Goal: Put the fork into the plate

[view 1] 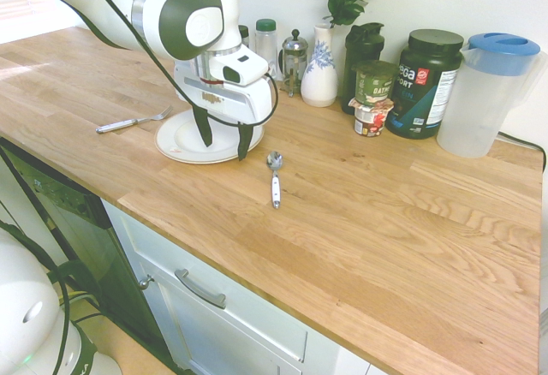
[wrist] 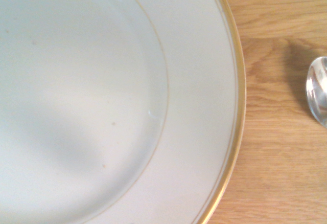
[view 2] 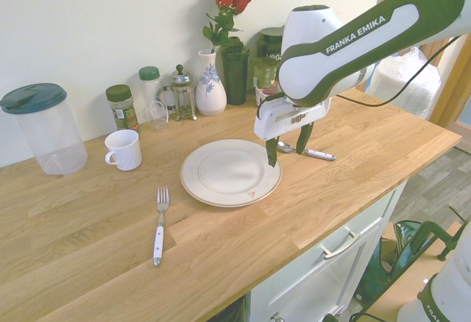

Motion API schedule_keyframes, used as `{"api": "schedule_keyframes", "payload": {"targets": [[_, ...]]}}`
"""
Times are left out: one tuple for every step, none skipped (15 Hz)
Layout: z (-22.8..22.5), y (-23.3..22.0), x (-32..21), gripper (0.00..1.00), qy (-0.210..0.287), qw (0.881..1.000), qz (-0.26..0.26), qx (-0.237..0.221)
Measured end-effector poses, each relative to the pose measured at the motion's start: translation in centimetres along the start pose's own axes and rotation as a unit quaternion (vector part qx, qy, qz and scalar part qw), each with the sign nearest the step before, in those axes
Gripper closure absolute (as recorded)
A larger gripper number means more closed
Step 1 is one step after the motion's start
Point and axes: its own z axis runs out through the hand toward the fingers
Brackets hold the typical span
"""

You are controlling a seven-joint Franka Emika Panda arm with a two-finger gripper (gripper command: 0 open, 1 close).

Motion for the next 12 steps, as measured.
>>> {"api": "schedule_keyframes", "payload": {"targets": [[0.0, 0.0, 0.0, 0.0, -0.001, 1.0, -0.001, -0.001], [0.0, 0.0, 0.0, 0.0, -0.001, 1.0, -0.001, 0.001], [-0.1, -0.3, -0.1, 0.0, 0.0, 1.0, 0.001, 0.008], [-0.2, -0.9, -0.7, 0.0, 0.0, 1.0, 0.002, 0.017], [-0.3, -1.8, -1.7, 0.0, -0.001, 1.0, 0.003, 0.026], [-0.4, -2.9, -3.0, 0.0, -0.002, 0.999, 0.003, 0.035], [-0.5, -4.0, -4.4, 0.0, -0.003, 0.999, 0.008, 0.043], [-0.5, -5.1, -6.0, 0.0, -0.007, 0.999, 0.012, 0.05], [-0.4, -6.2, -7.7, 0.0, -0.009, 0.998, 0.016, 0.057], [-0.2, -7.4, -9.3, 0.0, -0.009, 0.998, 0.019, 0.061], [0.1, -8.7, -10.9, 0.0, -0.01, 0.998, 0.023, 0.065], [0.3, -10.0, -12.2, 0.0, -0.013, 0.997, 0.024, 0.069]]}}
